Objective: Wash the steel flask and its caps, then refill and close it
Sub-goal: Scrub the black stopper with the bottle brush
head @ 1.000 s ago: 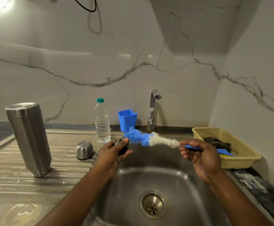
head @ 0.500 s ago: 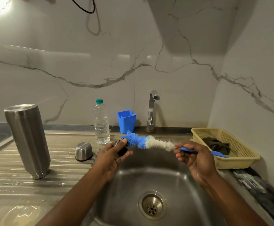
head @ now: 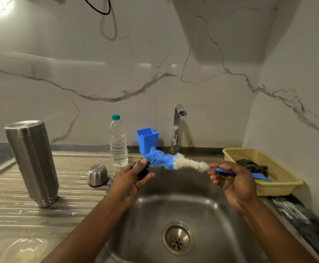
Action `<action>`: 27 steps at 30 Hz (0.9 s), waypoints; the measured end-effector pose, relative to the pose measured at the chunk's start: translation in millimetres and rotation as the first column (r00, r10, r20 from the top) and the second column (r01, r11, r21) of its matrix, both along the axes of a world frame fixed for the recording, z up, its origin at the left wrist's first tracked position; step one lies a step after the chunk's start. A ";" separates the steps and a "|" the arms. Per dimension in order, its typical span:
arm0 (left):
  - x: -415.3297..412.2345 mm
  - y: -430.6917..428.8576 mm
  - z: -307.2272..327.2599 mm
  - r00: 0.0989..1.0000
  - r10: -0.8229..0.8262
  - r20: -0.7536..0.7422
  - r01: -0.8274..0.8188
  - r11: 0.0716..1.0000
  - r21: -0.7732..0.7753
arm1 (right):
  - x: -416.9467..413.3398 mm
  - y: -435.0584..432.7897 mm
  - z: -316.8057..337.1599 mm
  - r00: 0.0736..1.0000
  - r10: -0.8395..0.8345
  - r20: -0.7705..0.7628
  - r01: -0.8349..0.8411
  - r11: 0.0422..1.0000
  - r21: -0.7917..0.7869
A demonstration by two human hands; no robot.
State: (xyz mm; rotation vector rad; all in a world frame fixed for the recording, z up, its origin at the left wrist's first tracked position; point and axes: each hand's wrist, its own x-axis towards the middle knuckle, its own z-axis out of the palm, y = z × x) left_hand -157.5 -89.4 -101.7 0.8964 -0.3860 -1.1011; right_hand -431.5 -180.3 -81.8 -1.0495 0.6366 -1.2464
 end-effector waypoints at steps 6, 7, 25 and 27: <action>-0.7 1.3 -2.2 1.000 -0.023 0.004 0.023 0.999 0.037 | 6.0 4.6 -3.8 0.999 0.036 -0.018 -0.036 0.999 0.010; 1.2 1.5 -1.1 1.000 -0.019 0.004 0.019 0.999 0.035 | 5.0 4.4 -1.7 0.999 0.036 -0.018 -0.036 0.999 0.007; 1.9 0.4 -2.6 0.997 -0.074 0.037 0.072 0.997 0.037 | 3.7 2.5 -3.1 0.999 0.038 -0.029 -0.039 0.999 -0.031; 2.5 0.9 -0.1 0.994 -0.090 0.054 0.088 0.996 0.031 | -1.6 -0.4 1.5 1.000 0.013 -0.012 -0.014 0.999 -0.044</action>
